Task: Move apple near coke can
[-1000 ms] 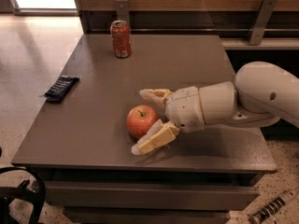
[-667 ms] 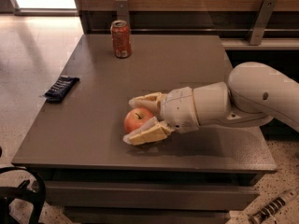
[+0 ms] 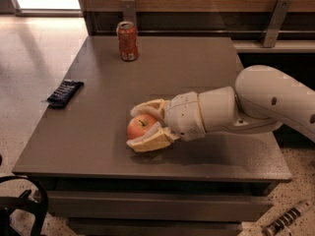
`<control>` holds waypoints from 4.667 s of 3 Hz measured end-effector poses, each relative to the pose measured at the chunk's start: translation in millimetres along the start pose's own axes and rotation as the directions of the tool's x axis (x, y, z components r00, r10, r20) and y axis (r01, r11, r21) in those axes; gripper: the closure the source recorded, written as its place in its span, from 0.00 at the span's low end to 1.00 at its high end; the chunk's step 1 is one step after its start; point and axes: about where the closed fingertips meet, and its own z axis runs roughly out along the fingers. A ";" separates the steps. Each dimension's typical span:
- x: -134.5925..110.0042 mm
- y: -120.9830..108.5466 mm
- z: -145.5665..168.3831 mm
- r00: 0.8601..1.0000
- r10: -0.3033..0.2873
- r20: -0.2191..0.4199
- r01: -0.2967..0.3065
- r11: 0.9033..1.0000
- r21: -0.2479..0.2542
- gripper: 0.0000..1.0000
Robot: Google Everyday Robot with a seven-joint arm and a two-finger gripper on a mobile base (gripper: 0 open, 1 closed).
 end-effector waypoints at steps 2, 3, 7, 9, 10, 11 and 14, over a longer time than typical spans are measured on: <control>-5.1 -10.8 -13.1 0.999 0.016 -0.029 -0.015 1.000 0.025 1.00; -16.3 -50.3 -63.6 0.996 0.011 -0.084 -0.005 0.997 0.077 1.00; -35.7 -266.4 -146.7 0.991 0.131 0.035 -0.134 0.907 0.398 1.00; -30.7 -286.0 -125.1 0.988 0.150 0.018 -0.144 0.891 0.430 1.00; -7.8 -307.9 -79.8 0.980 0.199 0.001 -0.182 0.890 0.417 1.00; 6.6 -313.4 -61.5 0.983 0.179 -0.039 -0.148 0.902 0.407 1.00; 29.1 -320.7 -26.4 0.992 0.120 -0.036 -0.098 0.925 0.367 0.76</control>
Offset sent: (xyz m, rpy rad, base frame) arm 0.0206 -0.0265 0.0204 -0.0474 0.0160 -0.0778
